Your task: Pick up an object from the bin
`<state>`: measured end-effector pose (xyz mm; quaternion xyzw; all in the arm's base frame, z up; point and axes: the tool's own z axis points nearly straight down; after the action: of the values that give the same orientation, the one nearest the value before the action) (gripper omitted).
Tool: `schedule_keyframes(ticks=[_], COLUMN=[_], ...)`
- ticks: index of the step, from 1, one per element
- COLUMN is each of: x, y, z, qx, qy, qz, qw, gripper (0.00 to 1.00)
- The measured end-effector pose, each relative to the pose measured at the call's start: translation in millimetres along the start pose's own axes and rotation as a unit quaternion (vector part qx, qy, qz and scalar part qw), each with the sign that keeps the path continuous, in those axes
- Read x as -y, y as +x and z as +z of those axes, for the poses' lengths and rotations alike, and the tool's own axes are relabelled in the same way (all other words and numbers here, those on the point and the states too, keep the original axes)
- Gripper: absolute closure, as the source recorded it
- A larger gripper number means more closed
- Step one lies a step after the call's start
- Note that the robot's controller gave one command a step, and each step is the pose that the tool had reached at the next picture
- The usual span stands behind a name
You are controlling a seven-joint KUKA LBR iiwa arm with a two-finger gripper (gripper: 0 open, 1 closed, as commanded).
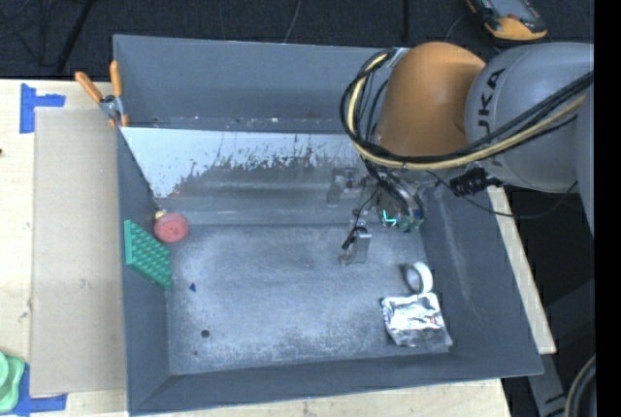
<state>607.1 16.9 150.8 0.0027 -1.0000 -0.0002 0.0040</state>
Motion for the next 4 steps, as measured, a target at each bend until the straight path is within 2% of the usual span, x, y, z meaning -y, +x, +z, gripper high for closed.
schedule_keyframes(ticks=[1,2,3,4], x=[77.7,127.7,119.0,118.5], y=[22.4,87.9,124.8,128.1], z=[55.0,81.6,80.3,82.2], qx=[0.0004,0.0013,0.0103,0.0046], qy=[0.001,0.001,0.003,0.001], qz=[-0.024,-0.149,-0.242,-0.243], qw=[0.9997,0.9888,0.9702,0.9701], gripper=[0.00,0.00,0.00,1.00])
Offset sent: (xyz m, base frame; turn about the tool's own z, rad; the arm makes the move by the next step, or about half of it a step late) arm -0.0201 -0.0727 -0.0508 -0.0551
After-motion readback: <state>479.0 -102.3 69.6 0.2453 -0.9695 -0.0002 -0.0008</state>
